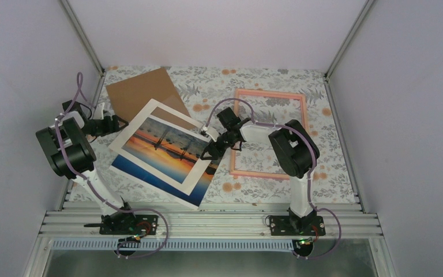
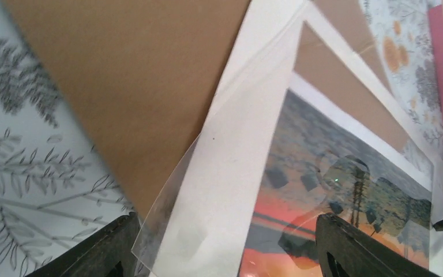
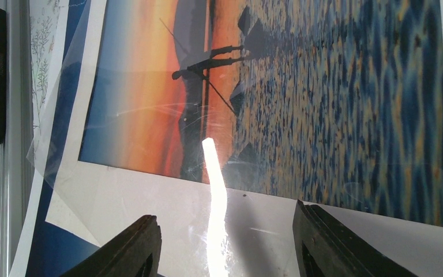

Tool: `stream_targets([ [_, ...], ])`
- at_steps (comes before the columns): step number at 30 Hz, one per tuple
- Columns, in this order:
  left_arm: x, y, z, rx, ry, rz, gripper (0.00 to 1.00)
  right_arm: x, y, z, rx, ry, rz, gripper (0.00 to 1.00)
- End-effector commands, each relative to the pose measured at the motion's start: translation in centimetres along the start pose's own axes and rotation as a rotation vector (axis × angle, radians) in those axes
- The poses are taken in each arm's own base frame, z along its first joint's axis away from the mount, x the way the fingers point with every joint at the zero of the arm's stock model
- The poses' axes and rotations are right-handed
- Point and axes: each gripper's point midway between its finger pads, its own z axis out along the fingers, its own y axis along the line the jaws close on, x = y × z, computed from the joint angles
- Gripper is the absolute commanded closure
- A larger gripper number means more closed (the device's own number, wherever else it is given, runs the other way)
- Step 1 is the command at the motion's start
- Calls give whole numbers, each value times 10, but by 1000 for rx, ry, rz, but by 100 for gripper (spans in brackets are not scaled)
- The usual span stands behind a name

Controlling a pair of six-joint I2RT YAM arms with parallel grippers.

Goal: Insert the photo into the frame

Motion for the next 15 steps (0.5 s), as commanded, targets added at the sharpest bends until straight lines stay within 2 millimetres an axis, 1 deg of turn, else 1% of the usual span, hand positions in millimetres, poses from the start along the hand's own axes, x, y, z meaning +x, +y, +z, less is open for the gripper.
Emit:
stream_targets([
  [1, -21, -36, -13, 108, -61, 64, 26, 43, -16, 20, 43, 134, 84, 42],
  [5, -26, -52, -25, 139, -80, 95, 32, 41, -17, 20, 44, 132, 81, 42],
  [10, -22, -65, -29, 190, -79, 90, 39, 41, -18, 22, 43, 133, 82, 42],
  [12, -16, -63, -25, 189, -67, 71, 39, 42, -18, 22, 40, 134, 86, 42],
  [15, 1, -64, -18, 207, -43, 29, 40, 40, -18, 21, 45, 133, 85, 42],
])
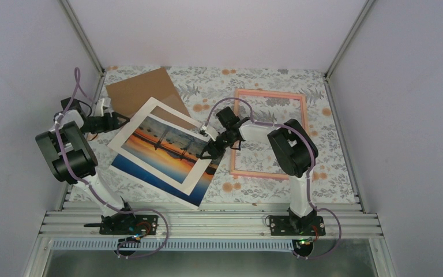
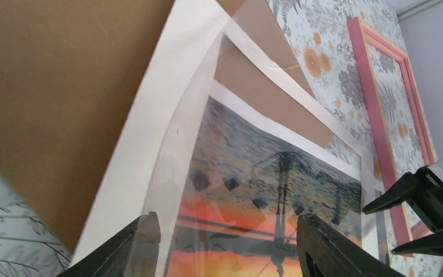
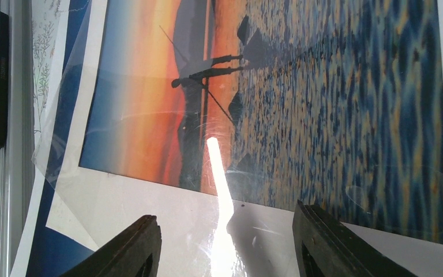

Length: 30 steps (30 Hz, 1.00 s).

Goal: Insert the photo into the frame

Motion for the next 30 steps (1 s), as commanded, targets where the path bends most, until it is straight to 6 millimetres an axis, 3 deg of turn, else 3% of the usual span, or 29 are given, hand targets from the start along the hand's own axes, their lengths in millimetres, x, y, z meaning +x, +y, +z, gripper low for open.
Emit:
stream_targets([
  [1, 19, -15, 4, 61, 8, -37, 40, 45, -17, 19, 55, 137, 86, 42],
  [10, 48, -28, 29, 116, 30, -102, 40, 41, -15, 22, 32, 120, 115, 42],
  [17, 43, -58, 50, 173, 10, -56, 41, 40, -19, 29, 13, 118, 143, 42],
  [20, 43, -59, 58, 144, 7, -61, 55, 36, -20, 30, 6, 111, 148, 42],
  [25, 21, -63, 49, 98, -6, 6, 93, 15, -10, 20, -33, 53, 139, 38],
  [28, 6, -80, 34, 100, -26, 93, 98, -9, -6, -2, -58, -27, 153, 30],
  [30, -1, -95, 23, 110, -37, 159, 98, -31, -6, -27, -71, -100, 161, 24],
])
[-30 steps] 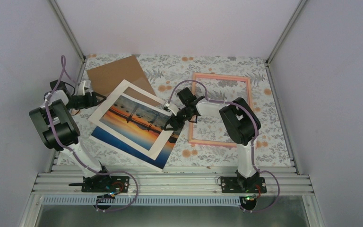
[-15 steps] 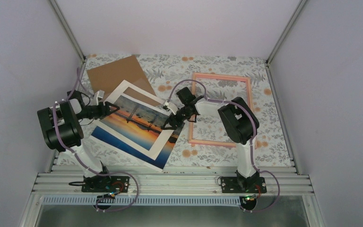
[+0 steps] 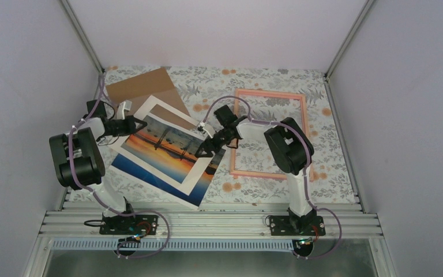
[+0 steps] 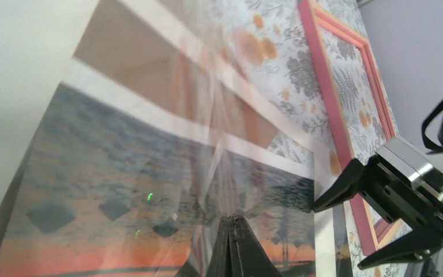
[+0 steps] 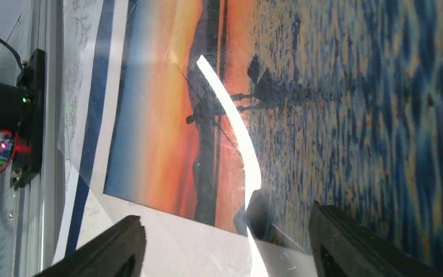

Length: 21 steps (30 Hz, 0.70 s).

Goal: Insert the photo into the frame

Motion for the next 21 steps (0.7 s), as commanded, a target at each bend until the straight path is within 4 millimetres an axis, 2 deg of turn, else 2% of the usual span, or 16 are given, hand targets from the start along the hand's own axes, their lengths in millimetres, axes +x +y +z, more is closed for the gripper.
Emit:
stream_targets([
  [1, -31, -47, -30, 30, -56, 209, 98, -26, -3, -43, 4, -92, 88, 22],
  [6, -44, -101, -47, 110, -37, 315, 98, -72, -5, -119, 55, -267, 56, 8],
  [10, -52, -157, -61, 178, -51, 459, 98, -85, -14, -174, 118, -351, 54, 0],
  [13, -58, -196, -73, 247, -65, 575, 98, -92, -17, -207, 170, -393, 6, 0],
  [17, -60, -231, -84, 356, -54, 653, 98, -101, -9, -246, 178, -472, -95, 0],
  [21, -51, -260, -86, 447, -13, 709, 98, -109, 8, -267, 127, -524, -189, 0],
])
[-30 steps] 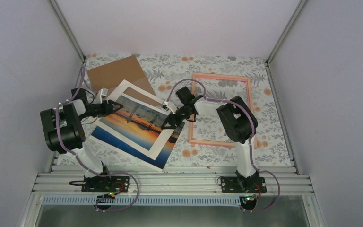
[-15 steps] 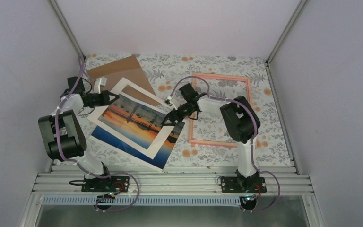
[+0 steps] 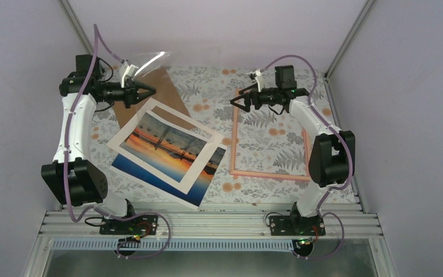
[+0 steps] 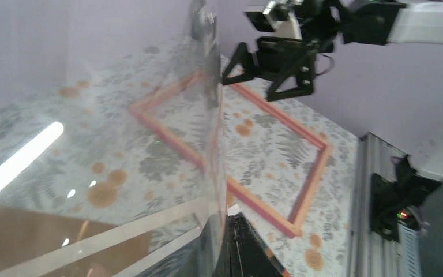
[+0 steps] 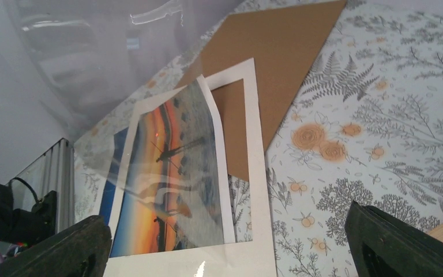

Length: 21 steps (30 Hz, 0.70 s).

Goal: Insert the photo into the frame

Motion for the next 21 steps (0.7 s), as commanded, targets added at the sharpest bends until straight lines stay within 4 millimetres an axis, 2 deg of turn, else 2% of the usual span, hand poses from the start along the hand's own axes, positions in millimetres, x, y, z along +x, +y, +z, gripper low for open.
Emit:
stream_targets([
  [1, -7, -40, 8, 174, -6, 43, 98, -26, 33, -20, -140, -76, -116, 0],
  [5, -11, -47, 15, 219, -18, 48, 98, -30, 54, -24, -252, -109, -83, 0],
  [12, -6, -57, 34, 291, -5, 37, 98, -15, 52, -2, -273, -100, -45, 0],
  [14, -5, -52, 38, 290, -5, 16, 98, -14, 55, 1, -311, -95, -28, 7],
  [18, 5, -26, 49, 205, 11, -13, 98, -13, 64, 5, -363, -79, 28, 54],
  [21, 19, 2, 61, 125, 28, -53, 97, -7, 58, 10, -357, -57, 103, 88],
])
